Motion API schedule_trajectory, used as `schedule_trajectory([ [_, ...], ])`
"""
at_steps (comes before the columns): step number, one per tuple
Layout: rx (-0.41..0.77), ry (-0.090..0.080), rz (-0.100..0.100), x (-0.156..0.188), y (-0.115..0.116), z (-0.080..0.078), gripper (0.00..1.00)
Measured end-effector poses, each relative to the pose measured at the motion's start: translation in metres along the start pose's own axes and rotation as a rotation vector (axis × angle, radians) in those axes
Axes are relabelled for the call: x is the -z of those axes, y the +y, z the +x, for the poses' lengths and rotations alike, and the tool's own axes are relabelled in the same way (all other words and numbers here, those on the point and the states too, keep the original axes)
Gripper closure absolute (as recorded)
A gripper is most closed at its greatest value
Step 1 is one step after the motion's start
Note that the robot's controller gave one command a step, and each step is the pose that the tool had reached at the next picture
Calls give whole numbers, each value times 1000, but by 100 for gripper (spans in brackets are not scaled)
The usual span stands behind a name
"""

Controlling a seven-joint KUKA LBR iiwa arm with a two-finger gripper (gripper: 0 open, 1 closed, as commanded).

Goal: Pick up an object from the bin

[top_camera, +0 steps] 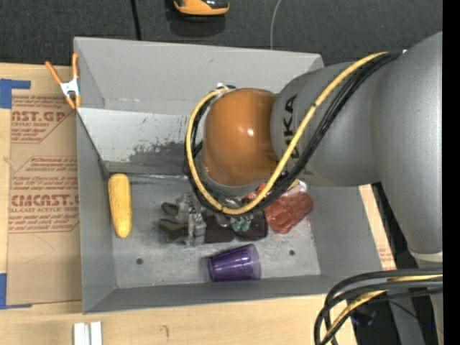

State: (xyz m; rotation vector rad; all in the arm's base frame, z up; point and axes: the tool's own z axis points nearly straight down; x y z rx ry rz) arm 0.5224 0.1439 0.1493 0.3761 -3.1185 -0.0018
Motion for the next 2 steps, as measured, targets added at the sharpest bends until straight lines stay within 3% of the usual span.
schedule_trajectory([
  [1, 0, 0, 0, 0, 0, 0, 100],
  [2, 0, -3, 1, 95, -35, 0, 100],
])
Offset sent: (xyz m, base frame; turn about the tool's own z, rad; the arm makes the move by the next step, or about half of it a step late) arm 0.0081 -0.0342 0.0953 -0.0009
